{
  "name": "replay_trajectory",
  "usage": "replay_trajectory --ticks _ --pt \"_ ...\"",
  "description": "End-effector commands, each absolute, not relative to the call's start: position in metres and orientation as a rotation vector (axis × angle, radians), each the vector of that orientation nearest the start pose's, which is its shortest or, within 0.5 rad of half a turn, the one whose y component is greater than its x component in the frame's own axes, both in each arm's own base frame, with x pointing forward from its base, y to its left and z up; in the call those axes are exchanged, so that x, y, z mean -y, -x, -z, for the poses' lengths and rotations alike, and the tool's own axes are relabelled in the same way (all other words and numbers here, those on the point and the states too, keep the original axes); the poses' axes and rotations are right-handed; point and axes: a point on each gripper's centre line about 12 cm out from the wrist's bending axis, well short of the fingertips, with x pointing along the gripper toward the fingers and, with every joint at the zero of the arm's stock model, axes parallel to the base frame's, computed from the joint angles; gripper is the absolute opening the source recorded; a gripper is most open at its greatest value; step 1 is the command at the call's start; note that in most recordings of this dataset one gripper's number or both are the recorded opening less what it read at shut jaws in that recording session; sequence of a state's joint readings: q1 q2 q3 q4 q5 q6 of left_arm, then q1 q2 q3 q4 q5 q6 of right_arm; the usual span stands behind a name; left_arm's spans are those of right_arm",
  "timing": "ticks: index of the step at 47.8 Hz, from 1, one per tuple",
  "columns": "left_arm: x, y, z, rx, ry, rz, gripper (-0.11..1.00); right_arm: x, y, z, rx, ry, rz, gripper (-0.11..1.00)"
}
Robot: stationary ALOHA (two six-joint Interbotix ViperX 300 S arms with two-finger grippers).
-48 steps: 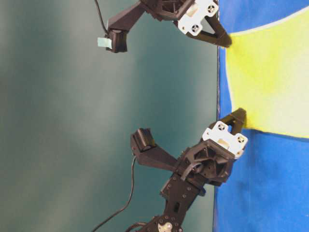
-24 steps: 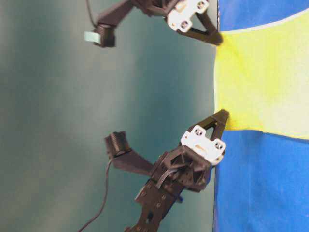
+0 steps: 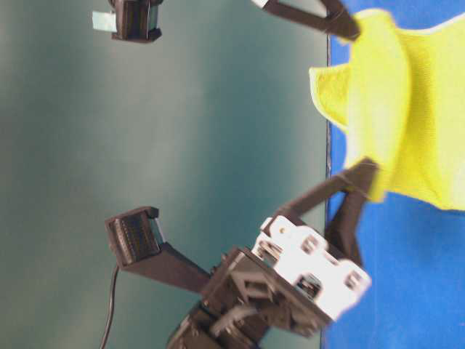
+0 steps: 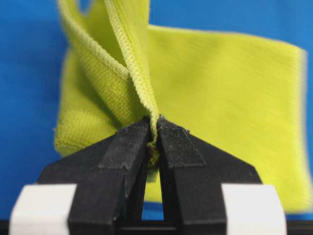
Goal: Fold the yellow towel.
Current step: 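Fold the top end down onto the bottom end with both grippers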
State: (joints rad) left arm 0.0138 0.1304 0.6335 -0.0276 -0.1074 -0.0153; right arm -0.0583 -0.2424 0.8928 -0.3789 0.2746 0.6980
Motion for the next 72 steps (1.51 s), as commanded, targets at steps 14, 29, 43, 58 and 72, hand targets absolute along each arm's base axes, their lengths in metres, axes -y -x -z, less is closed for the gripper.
replay_trajectory --ticks 14,29,43,58,72 --pt "0.050 -0.406 -0.122 -0.711 0.039 0.084 0.04 -0.027 -0.303 -0.159 -0.893 -0.309 0.180 0.03" --pt "0.058 -0.403 -0.115 -0.729 0.054 0.093 0.04 -0.037 -0.318 -0.140 -0.921 -0.318 0.157 0.03" --pt "0.058 -0.405 -0.110 -0.738 0.053 0.093 0.04 -0.041 -0.321 -0.137 -0.915 -0.320 0.139 0.03" --pt "0.058 -0.407 -0.110 -0.732 0.054 0.093 0.14 -0.044 -0.322 -0.139 -0.913 -0.318 0.131 0.21" --pt "0.058 -0.406 -0.131 -0.691 0.056 0.097 0.73 -0.060 -0.324 -0.156 -0.868 -0.306 0.076 0.59"
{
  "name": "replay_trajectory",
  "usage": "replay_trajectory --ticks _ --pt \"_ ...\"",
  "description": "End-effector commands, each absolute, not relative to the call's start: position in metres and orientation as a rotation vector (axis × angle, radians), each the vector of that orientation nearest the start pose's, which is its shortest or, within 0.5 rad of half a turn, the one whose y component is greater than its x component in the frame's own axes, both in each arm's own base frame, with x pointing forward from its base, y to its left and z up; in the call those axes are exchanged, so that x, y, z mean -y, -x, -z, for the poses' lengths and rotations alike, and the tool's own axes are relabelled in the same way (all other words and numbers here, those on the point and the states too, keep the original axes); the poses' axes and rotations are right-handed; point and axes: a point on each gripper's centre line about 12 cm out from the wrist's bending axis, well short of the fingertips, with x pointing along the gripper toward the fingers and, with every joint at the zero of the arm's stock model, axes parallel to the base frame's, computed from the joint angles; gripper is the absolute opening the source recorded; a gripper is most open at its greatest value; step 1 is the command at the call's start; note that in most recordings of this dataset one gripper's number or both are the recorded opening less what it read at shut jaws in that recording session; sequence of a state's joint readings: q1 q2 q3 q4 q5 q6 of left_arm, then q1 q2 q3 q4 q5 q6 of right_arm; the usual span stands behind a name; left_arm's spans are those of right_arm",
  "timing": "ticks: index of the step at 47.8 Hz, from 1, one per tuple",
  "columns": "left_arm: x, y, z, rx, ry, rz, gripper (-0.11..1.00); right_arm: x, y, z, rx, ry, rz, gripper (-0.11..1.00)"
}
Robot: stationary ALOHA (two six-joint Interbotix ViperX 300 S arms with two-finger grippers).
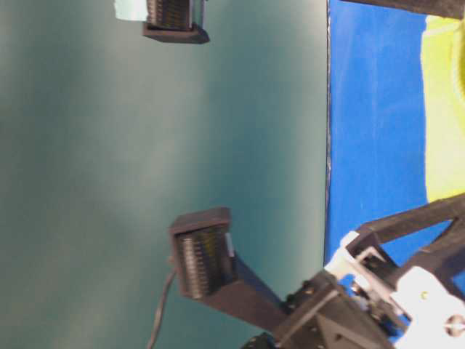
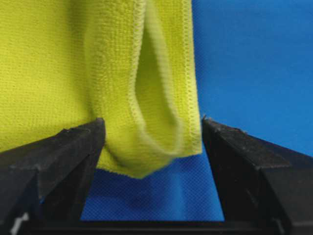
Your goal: Fold the yellow towel.
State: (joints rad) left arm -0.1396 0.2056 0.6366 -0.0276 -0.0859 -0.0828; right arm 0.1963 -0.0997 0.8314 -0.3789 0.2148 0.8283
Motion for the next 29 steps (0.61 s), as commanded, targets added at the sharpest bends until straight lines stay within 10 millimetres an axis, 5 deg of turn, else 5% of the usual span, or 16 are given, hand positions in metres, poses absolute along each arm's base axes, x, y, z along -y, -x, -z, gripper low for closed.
replay_trajectory --ticks 1,17,29 --pt "0.058 -0.407 -0.135 -0.682 0.057 0.097 0.72 -0.061 -0.324 -0.160 -0.860 -0.306 0.072 0.59" --pt "0.066 -0.393 -0.192 -0.606 0.057 0.129 0.68 -0.060 -0.302 -0.221 -0.815 -0.260 0.102 0.60" --pt "0.064 -0.361 -0.246 -0.477 0.050 0.151 0.68 -0.044 -0.269 -0.267 -0.630 -0.158 0.075 0.60"
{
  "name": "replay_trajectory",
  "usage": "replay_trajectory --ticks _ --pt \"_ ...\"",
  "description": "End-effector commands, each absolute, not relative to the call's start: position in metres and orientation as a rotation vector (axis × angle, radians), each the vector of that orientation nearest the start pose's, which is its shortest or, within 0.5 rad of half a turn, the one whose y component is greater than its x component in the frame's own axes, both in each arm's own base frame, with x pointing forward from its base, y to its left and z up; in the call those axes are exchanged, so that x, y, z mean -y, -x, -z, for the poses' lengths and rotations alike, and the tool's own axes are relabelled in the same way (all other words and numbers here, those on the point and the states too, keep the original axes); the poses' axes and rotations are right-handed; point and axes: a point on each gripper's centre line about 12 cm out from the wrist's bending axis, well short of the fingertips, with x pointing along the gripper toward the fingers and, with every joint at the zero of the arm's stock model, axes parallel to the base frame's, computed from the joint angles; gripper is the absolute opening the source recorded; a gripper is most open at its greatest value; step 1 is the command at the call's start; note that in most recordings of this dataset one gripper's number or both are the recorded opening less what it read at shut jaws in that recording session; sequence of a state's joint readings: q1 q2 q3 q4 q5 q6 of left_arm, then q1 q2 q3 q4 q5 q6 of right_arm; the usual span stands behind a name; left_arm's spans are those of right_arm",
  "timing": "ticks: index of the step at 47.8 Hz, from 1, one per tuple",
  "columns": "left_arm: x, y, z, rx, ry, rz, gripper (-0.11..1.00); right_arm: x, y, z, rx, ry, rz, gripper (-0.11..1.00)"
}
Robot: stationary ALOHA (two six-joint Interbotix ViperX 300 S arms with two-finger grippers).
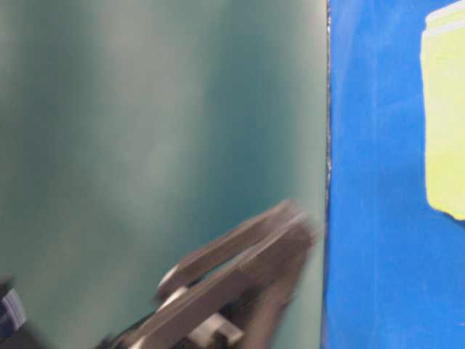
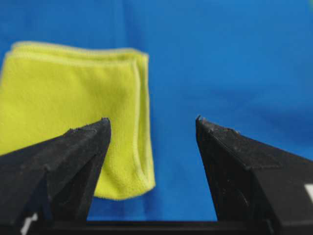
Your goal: Fold the yellow towel.
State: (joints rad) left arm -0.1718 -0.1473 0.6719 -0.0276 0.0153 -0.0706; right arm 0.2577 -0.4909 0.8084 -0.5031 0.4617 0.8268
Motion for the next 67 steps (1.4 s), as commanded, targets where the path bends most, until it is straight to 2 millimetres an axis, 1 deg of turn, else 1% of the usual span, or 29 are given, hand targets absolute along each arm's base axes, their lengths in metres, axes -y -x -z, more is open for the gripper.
replay_trajectory --ticks 1,7,10,15,20,25,30,36,37,43,49,56,67 --pt "0.063 -0.355 -0.251 -0.460 0.051 0.151 0.68 -0.042 -0.266 -0.269 -0.616 -0.149 0.073 0.60" --pt "0.059 -0.332 -0.267 -0.391 0.029 0.161 0.68 -0.034 -0.245 -0.291 -0.507 -0.119 0.063 0.60" --pt "0.056 -0.316 -0.274 -0.341 0.007 0.166 0.68 -0.029 -0.232 -0.303 -0.447 -0.100 0.065 0.60" --pt "0.051 -0.294 -0.282 -0.260 -0.023 0.170 0.68 -0.019 -0.212 -0.314 -0.382 -0.066 0.082 0.60" --pt "0.047 -0.270 -0.291 -0.191 -0.038 0.170 0.68 -0.009 -0.192 -0.314 -0.347 -0.043 0.114 0.60" --pt "0.041 -0.245 -0.295 -0.135 -0.041 0.164 0.68 -0.001 -0.174 -0.305 -0.328 -0.037 0.138 0.60" --pt "0.034 -0.223 -0.286 -0.114 -0.038 0.152 0.68 0.004 -0.160 -0.289 -0.322 -0.034 0.147 0.60" --pt "0.027 -0.201 -0.267 -0.101 -0.037 0.134 0.68 0.006 -0.149 -0.270 -0.311 -0.036 0.140 0.59" --pt "0.025 -0.195 -0.262 -0.098 -0.036 0.129 0.68 0.007 -0.146 -0.267 -0.304 -0.038 0.138 0.59" --pt "0.018 -0.175 -0.244 -0.066 -0.033 0.100 0.68 0.010 -0.140 -0.253 -0.291 -0.043 0.146 0.59" --pt "0.010 -0.158 -0.224 -0.048 -0.027 0.060 0.67 0.013 -0.139 -0.240 -0.298 -0.050 0.161 0.59" --pt "0.005 -0.149 -0.215 -0.037 -0.020 0.033 0.67 0.014 -0.141 -0.239 -0.290 -0.054 0.164 0.59" --pt "0.005 -0.149 -0.214 -0.044 -0.020 0.034 0.67 0.014 -0.142 -0.240 -0.286 -0.054 0.162 0.59"
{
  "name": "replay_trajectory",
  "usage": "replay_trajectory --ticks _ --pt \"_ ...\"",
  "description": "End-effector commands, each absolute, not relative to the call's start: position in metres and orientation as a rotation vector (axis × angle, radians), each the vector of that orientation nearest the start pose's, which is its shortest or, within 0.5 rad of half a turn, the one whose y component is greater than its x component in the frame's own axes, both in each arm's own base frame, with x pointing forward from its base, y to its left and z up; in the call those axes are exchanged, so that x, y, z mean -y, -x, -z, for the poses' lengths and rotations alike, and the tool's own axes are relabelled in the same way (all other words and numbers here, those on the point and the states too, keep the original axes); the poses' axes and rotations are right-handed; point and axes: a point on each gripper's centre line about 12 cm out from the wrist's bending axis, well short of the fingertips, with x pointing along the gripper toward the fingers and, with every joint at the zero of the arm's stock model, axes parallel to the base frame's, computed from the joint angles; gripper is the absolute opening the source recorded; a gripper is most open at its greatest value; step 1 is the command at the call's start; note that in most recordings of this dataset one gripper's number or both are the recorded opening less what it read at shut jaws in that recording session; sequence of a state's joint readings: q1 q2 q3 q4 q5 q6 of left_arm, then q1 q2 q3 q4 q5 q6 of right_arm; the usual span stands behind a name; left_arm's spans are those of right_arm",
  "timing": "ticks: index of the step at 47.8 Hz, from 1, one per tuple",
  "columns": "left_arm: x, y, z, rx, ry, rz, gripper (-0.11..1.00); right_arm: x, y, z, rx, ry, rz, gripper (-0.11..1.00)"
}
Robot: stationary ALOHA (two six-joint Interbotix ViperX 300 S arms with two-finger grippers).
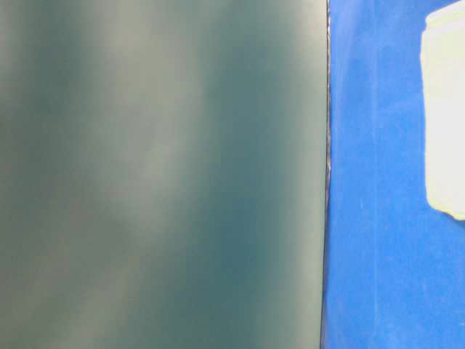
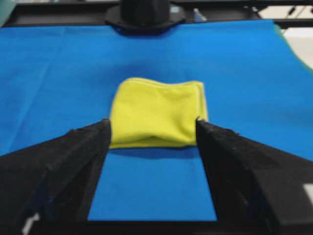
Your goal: Fold the yellow towel.
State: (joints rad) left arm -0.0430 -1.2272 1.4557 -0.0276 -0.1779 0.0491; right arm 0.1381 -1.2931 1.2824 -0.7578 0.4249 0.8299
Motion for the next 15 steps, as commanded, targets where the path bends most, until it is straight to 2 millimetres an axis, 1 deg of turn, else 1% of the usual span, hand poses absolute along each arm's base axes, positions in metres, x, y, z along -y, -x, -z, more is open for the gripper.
replay_trajectory --ticks 1,15 --pt "0.0051 -0.1493 -0.2140 -0.043 -0.021 0.034 0.67 0.0138 -0.1416 -0.2397 -0.286 -0.054 0.162 0.59" --pt "0.0051 -0.1493 -0.2139 -0.044 -0.021 0.034 0.67 0.0137 -0.1420 -0.2394 -0.288 -0.054 0.161 0.59"
